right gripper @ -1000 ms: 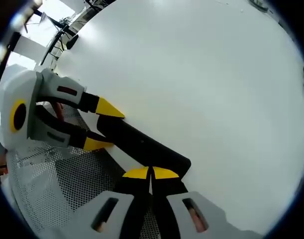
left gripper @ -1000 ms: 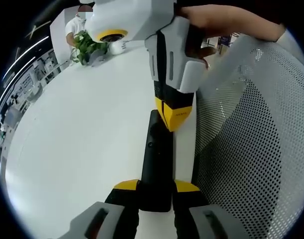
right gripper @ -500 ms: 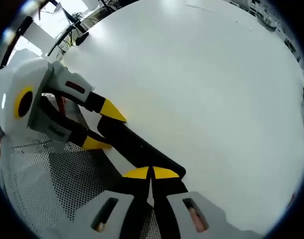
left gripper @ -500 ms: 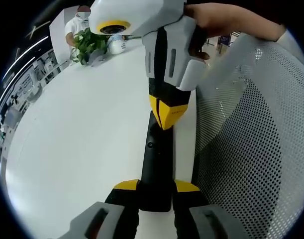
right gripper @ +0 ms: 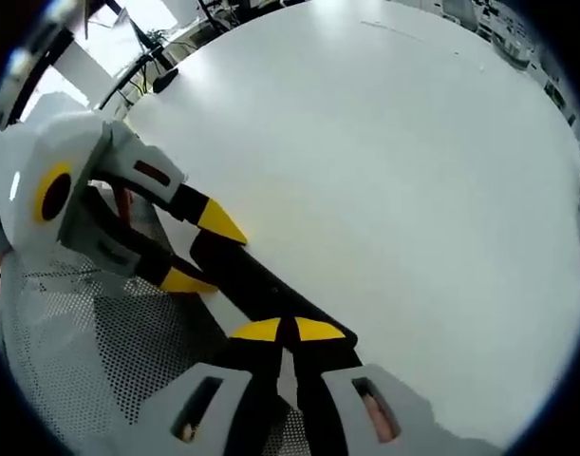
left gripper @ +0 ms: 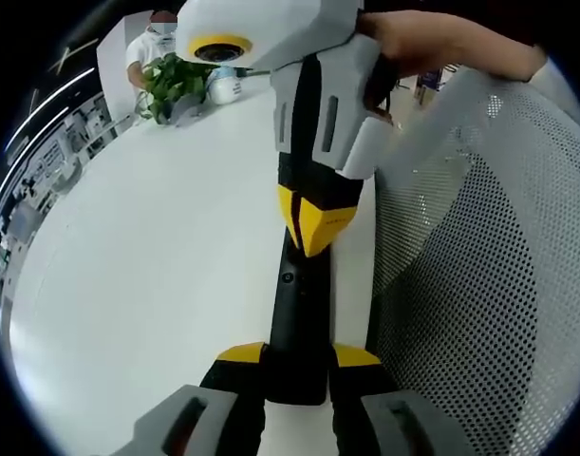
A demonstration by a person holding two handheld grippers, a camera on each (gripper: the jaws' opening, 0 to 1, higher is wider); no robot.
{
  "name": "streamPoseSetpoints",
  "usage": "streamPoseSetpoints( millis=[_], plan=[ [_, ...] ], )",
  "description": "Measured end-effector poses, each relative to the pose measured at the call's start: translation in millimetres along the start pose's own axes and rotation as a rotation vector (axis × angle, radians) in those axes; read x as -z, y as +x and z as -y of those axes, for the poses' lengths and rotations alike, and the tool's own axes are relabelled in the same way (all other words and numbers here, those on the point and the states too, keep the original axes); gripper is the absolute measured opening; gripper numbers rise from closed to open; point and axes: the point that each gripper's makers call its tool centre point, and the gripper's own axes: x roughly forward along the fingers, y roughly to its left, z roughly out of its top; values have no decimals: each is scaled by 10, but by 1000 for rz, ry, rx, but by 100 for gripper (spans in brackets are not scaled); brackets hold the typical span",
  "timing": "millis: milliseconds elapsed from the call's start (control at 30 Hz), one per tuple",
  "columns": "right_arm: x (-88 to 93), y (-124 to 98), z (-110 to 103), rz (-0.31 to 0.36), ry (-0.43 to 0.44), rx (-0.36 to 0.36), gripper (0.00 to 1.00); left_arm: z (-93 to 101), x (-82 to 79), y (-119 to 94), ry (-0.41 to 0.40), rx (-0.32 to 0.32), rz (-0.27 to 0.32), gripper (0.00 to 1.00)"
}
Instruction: Press the specified remote control buttons in sequence, fully releasing each button before pressing the next.
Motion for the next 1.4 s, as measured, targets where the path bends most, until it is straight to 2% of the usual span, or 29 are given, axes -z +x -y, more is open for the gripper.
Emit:
streamPoseSetpoints(
  millis=[333, 467, 533, 733, 1000, 1033, 1100, 1267, 1400],
  plan=[
    [-3, 13, 11, -19, -78, 56, 0, 2, -4, 2, 5, 1, -7, 25],
    [-11, 14, -1, -50, -259, 113, 0, 3, -6, -3, 3, 2, -4, 25],
    [-8, 24, -11, -62, -283, 129, 0, 4, -8, -7, 2, 1, -3, 25],
    [-18, 21, 23, -48, -225, 123, 0, -6, -7, 2, -13, -3, -3, 25],
    [-23, 23, 31, -77, -226, 113, 0, -14, -8, 13, -19, -5, 4, 25],
    [-23, 23, 34, -74, -211, 104, 0, -16, -7, 16, -22, -7, 8, 25],
    [-20, 19, 32, -36, -123, 85, 0, -19, -5, 19, -23, -6, 12, 25],
    [-21, 18, 25, -44, -160, 90, 0, -18, -8, 18, -21, -6, 13, 25],
    [-17, 11, 45, -28, -106, 69, 0, -14, -13, 14, -23, -7, 20, 25]
  ],
)
